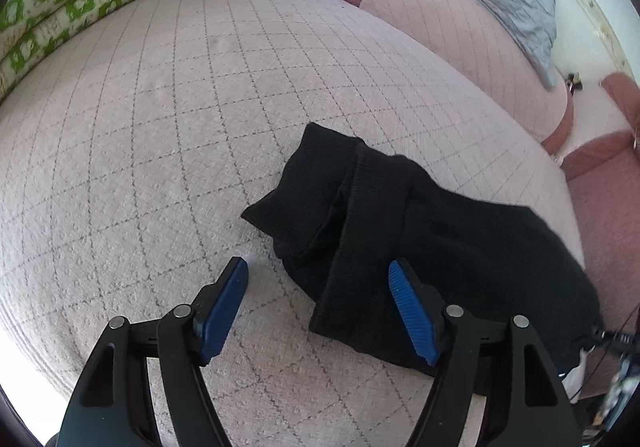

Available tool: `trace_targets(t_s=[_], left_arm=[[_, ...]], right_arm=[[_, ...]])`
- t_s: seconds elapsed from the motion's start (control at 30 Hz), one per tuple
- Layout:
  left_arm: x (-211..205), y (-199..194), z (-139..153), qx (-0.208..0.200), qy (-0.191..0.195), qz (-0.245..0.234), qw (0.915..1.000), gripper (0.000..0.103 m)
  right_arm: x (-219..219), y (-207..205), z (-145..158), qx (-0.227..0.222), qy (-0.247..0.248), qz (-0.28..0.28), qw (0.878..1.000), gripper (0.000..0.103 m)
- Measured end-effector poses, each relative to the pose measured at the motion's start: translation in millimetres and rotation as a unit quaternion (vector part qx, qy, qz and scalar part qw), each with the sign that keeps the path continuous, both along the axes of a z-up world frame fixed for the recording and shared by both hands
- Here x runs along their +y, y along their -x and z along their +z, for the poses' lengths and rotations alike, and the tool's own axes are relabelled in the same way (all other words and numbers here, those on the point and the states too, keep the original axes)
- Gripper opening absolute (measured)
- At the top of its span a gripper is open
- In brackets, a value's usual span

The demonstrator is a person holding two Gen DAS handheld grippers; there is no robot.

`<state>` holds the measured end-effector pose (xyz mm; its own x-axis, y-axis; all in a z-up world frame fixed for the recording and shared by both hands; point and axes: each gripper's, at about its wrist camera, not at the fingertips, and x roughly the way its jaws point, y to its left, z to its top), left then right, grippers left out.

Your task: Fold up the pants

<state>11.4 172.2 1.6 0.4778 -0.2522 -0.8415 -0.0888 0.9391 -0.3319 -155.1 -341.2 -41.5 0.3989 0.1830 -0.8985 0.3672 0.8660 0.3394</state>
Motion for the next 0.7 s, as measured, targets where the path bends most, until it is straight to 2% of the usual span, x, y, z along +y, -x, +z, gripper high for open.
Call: trace_targets(t_s=[0.07,0.13,0.17,0.2,0.27,0.3,0.37,0.47,0.53,0.63,0.7], left_arm=[[5,-2,0,0.001,0.016,0.007,0.9998,0.072],[14,0,3,-0.004,0.029,0.023,0.9993,0.072],[22,0,5,-0.009,0.036,0.035,0.9987,0.072],[30,2,7,-0.016,0.046,0.049,0.9976,0.072],[47,5,11,-0.025,0.069,0.076,0.9944,0.072],[58,8,11,-0.029,0.081,0.093,0.992,0.072],[76,14,11,-0.032,0.102,0.12,0.987,0.072],[84,16,9,-0.034,0.122,0.117,0.9851,0.072],[87,18,11,-0.037,0.112,0.123,0.9854,0.072],[98,23,12,-0.045,0.125,0.153,0.9793,0.072],[105,31,11,-0.045,0.132,0.171,0.9753,0.072]], right_arm=[[3,10,10,-0.016,-0.03,0.005,0.999,0.016],[4,19,19,-0.02,-0.039,0.011,0.999,0.017],[3,21,19,-0.017,-0.037,0.011,0.999,0.021],[-6,30,14,-0.007,-0.031,0.011,0.999,0.024],[-10,28,0,0.027,-0.016,0.006,0.999,0.039],[-16,32,-9,0.05,-0.003,-0.008,0.999,0.04],[-19,38,-8,0.058,0.014,-0.027,0.998,0.04],[-7,46,17,0.019,0.068,-0.028,0.997,0.04],[17,43,39,-0.029,0.089,-0.001,0.996,0.04],[77,22,63,-0.099,0.052,0.08,0.99,0.041],[138,-4,70,-0.13,0.005,0.157,0.979,0.043]])
